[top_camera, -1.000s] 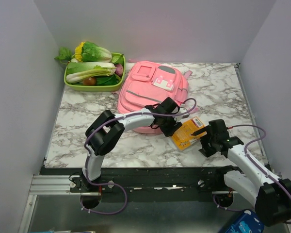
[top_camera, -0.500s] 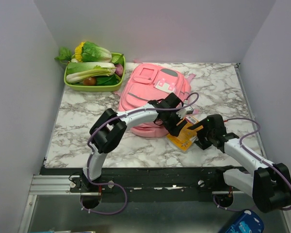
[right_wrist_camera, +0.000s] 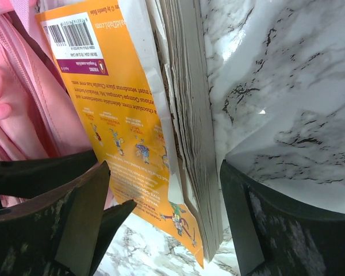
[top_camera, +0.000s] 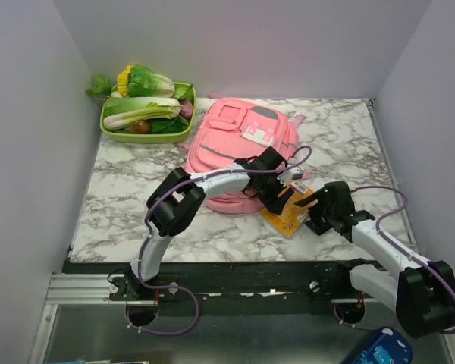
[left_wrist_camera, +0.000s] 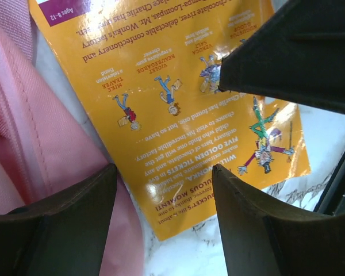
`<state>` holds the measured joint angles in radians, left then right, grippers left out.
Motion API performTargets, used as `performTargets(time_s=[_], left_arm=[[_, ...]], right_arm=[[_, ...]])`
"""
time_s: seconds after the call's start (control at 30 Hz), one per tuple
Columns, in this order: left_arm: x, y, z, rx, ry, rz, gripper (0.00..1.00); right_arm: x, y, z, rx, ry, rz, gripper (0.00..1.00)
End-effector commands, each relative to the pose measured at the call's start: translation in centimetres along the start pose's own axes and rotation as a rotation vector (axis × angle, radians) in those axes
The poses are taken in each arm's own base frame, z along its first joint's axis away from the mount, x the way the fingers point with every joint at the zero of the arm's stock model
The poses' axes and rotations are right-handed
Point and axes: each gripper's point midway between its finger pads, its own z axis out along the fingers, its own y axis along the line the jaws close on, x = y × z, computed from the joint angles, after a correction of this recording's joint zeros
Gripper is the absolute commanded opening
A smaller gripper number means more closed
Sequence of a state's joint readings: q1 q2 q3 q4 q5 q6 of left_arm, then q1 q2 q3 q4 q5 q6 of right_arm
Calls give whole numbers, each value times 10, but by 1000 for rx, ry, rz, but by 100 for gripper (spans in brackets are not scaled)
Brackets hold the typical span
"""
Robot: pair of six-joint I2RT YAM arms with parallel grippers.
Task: Pack the student bag
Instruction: Pick up the book from the center of the board.
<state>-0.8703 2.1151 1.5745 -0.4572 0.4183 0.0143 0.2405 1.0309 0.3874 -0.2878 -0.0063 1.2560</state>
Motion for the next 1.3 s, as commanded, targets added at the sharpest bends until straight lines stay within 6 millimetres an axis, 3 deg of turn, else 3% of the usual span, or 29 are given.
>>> performTargets(time_s=[0.0, 0.2, 0.33, 0.4, 0.43, 0.53, 0.57, 0.67, 0.8, 1.03, 1.2, 1.27], left_arm=[[7, 9, 22, 20, 8, -6, 74], [11, 10, 27, 27, 15, -13, 74], [15, 11, 27, 18, 20, -13, 74], [15, 12, 26, 15, 19, -9, 74], [15, 12, 26, 15, 17, -9, 74], [12, 5, 23, 38, 12, -23, 75], [11, 2, 22, 46, 7, -19, 75], [7, -1, 20, 50, -6, -9, 75], [8, -3, 19, 61, -3, -10, 75], [13, -3, 18, 52, 5, -14, 74], [15, -3, 18, 54, 9, -16, 74], [13, -4, 18, 57, 4, -12, 74]], right_arm=[[11, -50, 5, 166, 22, -27, 86], [14, -31, 9, 80, 32, -54, 85], [17, 13, 3, -125, 54, -89, 83], [19, 31, -6, -212, 65, -104, 82], [15, 55, -19, -334, 38, -134, 82], [15, 93, -51, -575, 10, -214, 82], [17, 96, -56, -605, 15, -226, 82], [17, 95, -58, -614, 8, -244, 81], [19, 78, -44, -550, 13, -226, 78], [21, 21, -10, -201, 59, -267, 70], [21, 21, -9, -178, 52, -293, 64], [20, 25, -10, -187, 39, -296, 57]])
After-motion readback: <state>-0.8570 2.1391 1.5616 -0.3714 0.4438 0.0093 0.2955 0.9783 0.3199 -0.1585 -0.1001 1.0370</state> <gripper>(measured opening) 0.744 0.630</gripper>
